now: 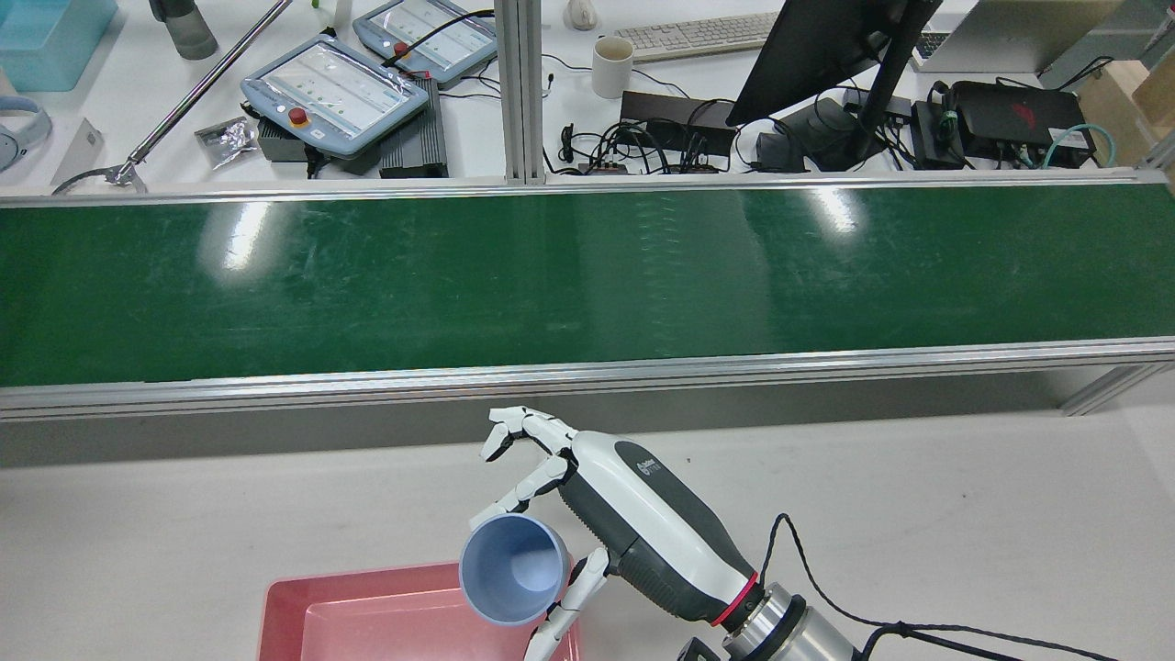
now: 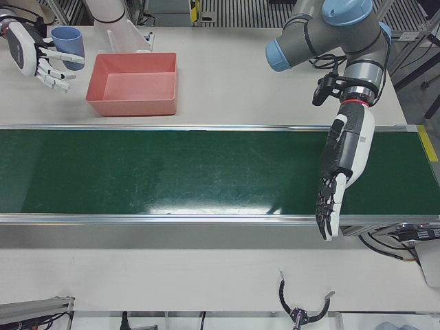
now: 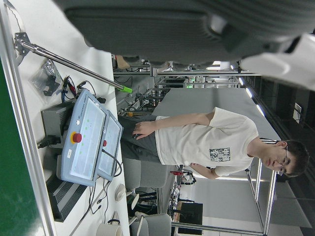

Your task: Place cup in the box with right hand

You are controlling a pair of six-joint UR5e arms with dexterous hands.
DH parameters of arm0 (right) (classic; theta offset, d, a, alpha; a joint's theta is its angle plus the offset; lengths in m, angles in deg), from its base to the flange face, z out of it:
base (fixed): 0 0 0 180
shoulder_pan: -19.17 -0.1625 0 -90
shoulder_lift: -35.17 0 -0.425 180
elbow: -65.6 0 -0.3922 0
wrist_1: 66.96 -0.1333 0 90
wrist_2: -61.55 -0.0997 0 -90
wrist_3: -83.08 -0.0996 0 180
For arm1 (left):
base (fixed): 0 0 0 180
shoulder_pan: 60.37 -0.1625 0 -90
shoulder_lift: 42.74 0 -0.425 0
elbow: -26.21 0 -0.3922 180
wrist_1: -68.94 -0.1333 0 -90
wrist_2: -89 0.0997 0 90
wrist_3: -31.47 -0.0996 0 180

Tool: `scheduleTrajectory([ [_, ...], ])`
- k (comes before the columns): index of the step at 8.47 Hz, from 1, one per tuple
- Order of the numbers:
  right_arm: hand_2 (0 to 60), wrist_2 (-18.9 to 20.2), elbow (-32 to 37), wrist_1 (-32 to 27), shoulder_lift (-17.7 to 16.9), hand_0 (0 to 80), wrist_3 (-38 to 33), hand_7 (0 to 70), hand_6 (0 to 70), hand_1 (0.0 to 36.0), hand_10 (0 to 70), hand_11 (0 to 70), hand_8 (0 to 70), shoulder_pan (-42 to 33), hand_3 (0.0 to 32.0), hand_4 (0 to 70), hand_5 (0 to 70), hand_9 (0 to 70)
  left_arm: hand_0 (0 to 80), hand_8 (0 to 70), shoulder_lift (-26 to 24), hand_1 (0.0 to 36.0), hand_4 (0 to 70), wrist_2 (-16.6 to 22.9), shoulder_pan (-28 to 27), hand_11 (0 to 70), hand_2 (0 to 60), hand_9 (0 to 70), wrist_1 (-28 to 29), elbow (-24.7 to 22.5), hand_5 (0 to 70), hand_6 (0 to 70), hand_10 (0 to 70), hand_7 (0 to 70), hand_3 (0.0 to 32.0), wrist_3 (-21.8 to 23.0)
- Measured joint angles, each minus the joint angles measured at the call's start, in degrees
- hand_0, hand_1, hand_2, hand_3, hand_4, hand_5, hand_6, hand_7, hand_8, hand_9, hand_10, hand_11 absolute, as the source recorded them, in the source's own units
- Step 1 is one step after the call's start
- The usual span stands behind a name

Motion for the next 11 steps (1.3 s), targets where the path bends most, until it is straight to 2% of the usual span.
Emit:
scheduleTrajectory([
  [1,0.0,-0.1,1.7,-0.9,0.4,51.2,0.0,46.6,10.7,0.0,8.3,11.4,5.7,1.2,0.0,70.0,0.1,15.6,0.0,0.0,0.0,0.0,0.0,0.0,0.0,0.0,0.0,0.0,0.0,0.0,0.0,0.0,0.0,0.0,0.0,0.0],
  [2,0.0,-1.1,3.2,-1.4,1.0,45.3,0.0,39.9,8.3,0.0,1.9,1.7,3.3,2.5,0.0,70.0,0.0,11.2,0.0,0.0,0.0,0.0,0.0,0.0,0.0,0.0,0.0,0.0,0.0,0.0,0.0,0.0,0.0,0.0,0.0,0.0],
  [3,0.0,-2.5,4.5,-1.6,1.6,26.0,-0.1,18.3,3.4,0.0,0.0,0.0,0.1,3.7,0.0,61.4,0.0,2.6,0.0,0.0,0.0,0.0,0.0,0.0,0.0,0.0,0.0,0.0,0.0,0.0,0.0,0.0,0.0,0.0,0.0,0.0],
  [4,0.0,-3.5,5.2,-1.7,1.8,0.0,-0.3,3.9,0.1,0.0,0.0,0.0,0.0,4.5,0.0,36.0,0.0,0.0,0.0,0.0,0.0,0.0,0.0,0.0,0.0,0.0,0.0,0.0,0.0,0.0,0.0,0.0,0.0,0.0,0.0,0.0],
  [5,0.0,-3.9,5.5,-1.7,1.8,0.0,-0.4,4.7,0.0,0.0,0.0,0.0,0.0,4.8,1.4,29.5,0.0,0.0,0.0,0.0,0.0,0.0,0.0,0.0,0.0,0.0,0.0,0.0,0.0,0.0,0.0,0.0,0.0,0.0,0.0,0.0],
  [6,0.0,-4.0,5.5,-1.6,1.7,0.0,-0.9,6.3,0.0,0.0,0.0,0.0,0.0,4.9,1.0,31.2,0.0,0.0,0.0,0.0,0.0,0.0,0.0,0.0,0.0,0.0,0.0,0.0,0.0,0.0,0.0,0.0,0.0,0.0,0.0,0.0],
  [7,0.0,-4.1,5.1,-1.5,1.0,8.9,-2.4,14.8,2.0,0.0,0.0,0.0,0.7,5.0,0.0,59.2,0.0,2.3,0.0,0.0,0.0,0.0,0.0,0.0,0.0,0.0,0.0,0.0,0.1,0.0,0.0,0.0,0.0,0.0,0.0,0.0],
  [8,0.0,-4.0,3.5,-1.2,-0.4,17.4,-4.1,25.3,4.8,0.0,0.0,0.0,3.4,4.9,0.0,70.0,0.0,7.7,0.0,0.0,0.0,0.0,0.0,0.0,0.0,0.0,0.0,0.0,0.1,0.1,0.0,0.0,0.0,0.0,0.0,0.0],
  [9,0.0,-3.7,0.0,-0.8,-2.9,26.3,-5.3,30.2,6.0,0.0,0.0,0.0,4.5,3.8,0.0,64.8,0.0,10.8,0.0,0.0,0.0,0.0,0.0,0.0,0.0,0.0,0.0,0.0,0.1,0.1,0.0,0.0,0.0,0.0,0.0,0.0],
  [10,0.0,-2.7,-4.3,-0.4,-6.2,34.9,-5.9,28.5,5.9,0.0,0.0,0.0,4.0,1.4,0.0,49.6,0.0,10.2,0.0,0.0,0.0,0.0,0.0,0.0,0.0,0.0,0.0,0.0,0.1,0.1,0.0,0.0,0.0,0.0,0.0,0.0],
  [11,0.0,0.2,-7.8,0.5,-8.8,38.4,-7.4,25.6,4.8,0.0,2.1,2.6,3.5,-2.4,0.0,38.1,0.0,8.6,0.0,0.0,0.0,0.0,0.0,0.0,0.0,0.0,0.0,0.0,0.1,0.1,0.0,0.0,0.0,0.0,0.0,0.0],
])
